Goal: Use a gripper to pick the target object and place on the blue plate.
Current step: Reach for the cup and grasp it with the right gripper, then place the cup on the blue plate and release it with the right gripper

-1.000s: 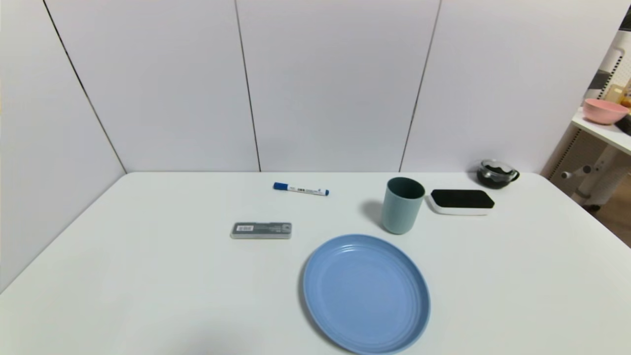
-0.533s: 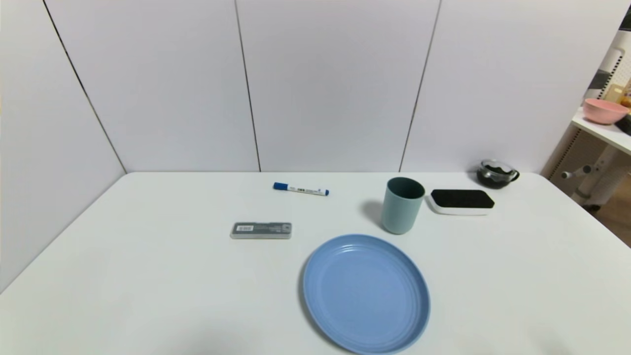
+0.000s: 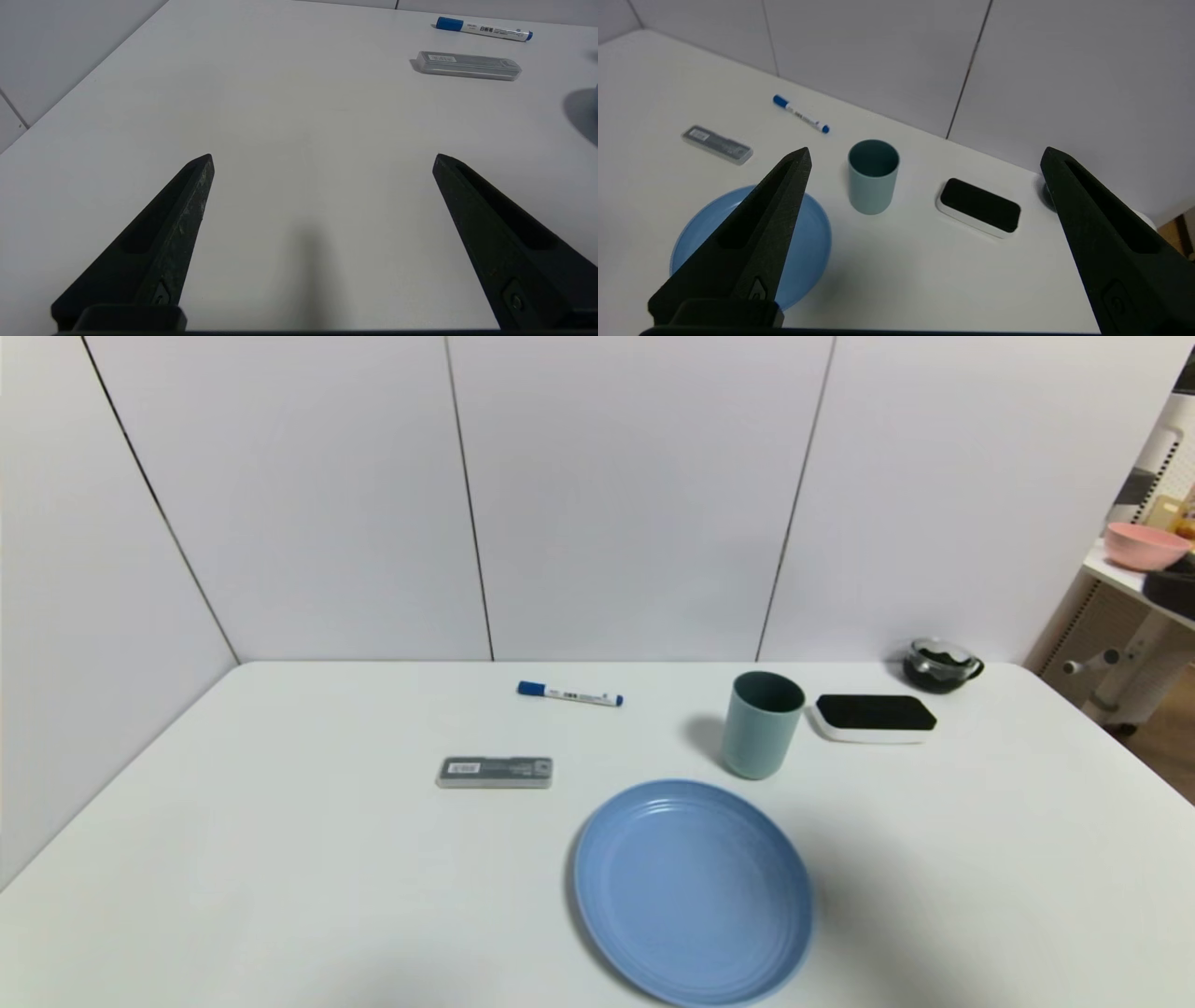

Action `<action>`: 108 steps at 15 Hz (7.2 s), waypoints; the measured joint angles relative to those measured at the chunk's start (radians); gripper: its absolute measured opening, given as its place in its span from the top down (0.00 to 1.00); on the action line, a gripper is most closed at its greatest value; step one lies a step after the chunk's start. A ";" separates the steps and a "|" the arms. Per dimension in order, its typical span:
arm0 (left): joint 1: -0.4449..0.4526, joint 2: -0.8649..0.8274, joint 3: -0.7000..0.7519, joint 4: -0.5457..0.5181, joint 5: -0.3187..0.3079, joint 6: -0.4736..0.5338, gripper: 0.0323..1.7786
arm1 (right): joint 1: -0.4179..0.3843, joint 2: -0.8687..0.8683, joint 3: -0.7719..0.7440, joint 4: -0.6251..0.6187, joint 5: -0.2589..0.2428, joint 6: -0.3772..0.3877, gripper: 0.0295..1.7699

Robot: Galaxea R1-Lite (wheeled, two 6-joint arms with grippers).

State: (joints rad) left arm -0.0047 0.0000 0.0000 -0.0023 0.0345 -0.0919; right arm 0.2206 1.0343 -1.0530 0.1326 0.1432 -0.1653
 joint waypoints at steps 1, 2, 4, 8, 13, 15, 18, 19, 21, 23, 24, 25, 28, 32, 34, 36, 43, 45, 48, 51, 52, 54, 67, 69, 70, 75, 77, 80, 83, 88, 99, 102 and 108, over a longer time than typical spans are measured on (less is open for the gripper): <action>0.000 0.000 0.000 0.000 0.000 0.000 0.05 | 0.026 0.069 -0.072 0.064 0.000 -0.003 0.04; 0.000 0.000 0.000 0.000 0.000 0.000 0.05 | 0.053 0.135 -0.137 0.123 0.000 -0.006 0.04; 0.000 0.000 0.000 0.000 0.000 0.000 0.05 | 0.102 0.263 -0.251 0.227 0.001 -0.008 0.04; 0.000 0.000 0.000 0.000 0.000 0.000 0.05 | 0.151 0.476 -0.436 0.400 0.003 -0.005 0.04; 0.000 0.000 0.000 0.000 0.000 0.000 0.05 | 0.161 0.658 -0.559 0.457 0.002 0.002 0.04; 0.000 0.000 0.000 0.000 0.000 0.000 0.05 | 0.160 0.718 -0.634 0.531 0.000 0.005 0.04; 0.000 0.000 0.000 0.000 0.000 0.000 0.05 | 0.161 0.793 -0.723 0.628 0.002 0.006 0.04; 0.000 0.000 0.000 0.000 0.000 0.000 0.05 | 0.161 0.817 -0.739 0.630 0.003 0.006 0.04; 0.000 0.000 0.000 0.000 0.000 0.000 0.05 | 0.162 0.859 -0.766 0.632 0.003 0.004 0.04; 0.000 0.000 0.000 0.000 0.000 0.000 0.05 | 0.163 0.902 -0.795 0.631 0.003 0.004 0.04; 0.000 0.000 0.000 0.000 0.000 0.000 0.05 | 0.163 0.920 -0.805 0.631 0.003 0.004 0.04; 0.000 0.000 0.000 0.000 0.000 0.000 0.05 | 0.163 0.936 -0.813 0.631 0.003 0.003 0.04; 0.000 0.000 0.000 0.000 0.000 0.000 0.05 | 0.169 0.968 -0.822 0.632 0.004 0.004 0.04; 0.000 0.000 0.000 0.000 0.000 0.000 0.05 | 0.188 0.983 -0.822 0.632 0.004 0.004 0.04; 0.000 0.000 0.000 0.000 0.000 0.000 0.05 | 0.196 0.989 -0.818 0.632 0.003 0.003 0.04; 0.000 0.000 0.000 0.000 0.000 0.000 0.05 | 0.202 0.993 -0.817 0.633 0.002 0.004 0.04; 0.000 0.000 0.000 0.000 0.000 0.000 0.05 | 0.200 1.029 -0.821 0.632 -0.001 0.004 0.04; 0.000 0.000 0.000 0.000 0.000 0.000 0.05 | 0.197 1.044 -0.822 0.630 -0.002 0.003 0.04; 0.000 0.000 0.000 0.000 0.000 -0.001 0.05 | 0.196 1.062 -0.824 0.627 -0.003 0.001 0.04; 0.000 0.000 0.000 0.000 0.000 0.000 0.05 | 0.196 1.074 -0.827 0.626 -0.004 0.000 0.04; 0.000 0.000 0.000 0.000 0.000 0.000 0.05 | 0.196 1.077 -0.828 0.624 -0.004 -0.002 0.04; 0.000 0.000 0.000 0.000 0.000 0.000 0.05 | 0.197 1.083 -0.829 0.624 -0.005 -0.008 0.04; 0.000 0.000 0.000 0.000 0.000 0.000 0.05 | 0.204 1.098 -0.829 0.624 -0.009 -0.010 0.95; 0.000 0.000 0.000 0.000 0.000 0.000 0.05 | 0.202 1.096 -0.829 0.625 -0.010 -0.010 0.95; 0.000 0.000 0.000 0.000 0.000 -0.001 0.05 | 0.199 1.094 -0.830 0.624 -0.010 -0.012 0.95; 0.000 0.000 0.000 0.000 0.000 0.000 0.05 | 0.191 1.054 -0.853 0.624 -0.010 -0.041 0.95; 0.000 0.000 0.000 0.000 0.000 0.000 0.05 | 0.192 1.017 -0.854 0.624 -0.008 -0.043 0.95; 0.000 0.000 0.000 0.000 0.000 0.000 0.05 | 0.204 0.936 -0.810 0.624 -0.002 -0.042 0.95; 0.000 0.000 0.000 0.000 0.000 -0.001 0.05 | 0.238 0.836 -0.697 0.604 0.001 -0.043 0.95; 0.000 0.000 0.000 0.000 0.000 0.000 0.05 | 0.340 0.693 -0.384 0.386 0.001 -0.037 0.95; 0.000 0.000 0.000 0.000 0.000 0.000 0.05 | 0.501 0.647 0.115 -0.220 0.000 -0.031 0.95; 0.000 0.000 0.000 0.000 0.000 0.000 0.05 | 0.499 0.661 0.175 -0.315 0.001 -0.026 0.95; 0.000 0.000 0.000 0.000 0.000 -0.001 0.05 | 0.500 0.681 0.191 -0.344 0.006 -0.010 0.84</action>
State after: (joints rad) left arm -0.0047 0.0000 0.0000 -0.0028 0.0349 -0.0928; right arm 0.7202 1.7151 -0.8619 -0.2117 0.1491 -0.1755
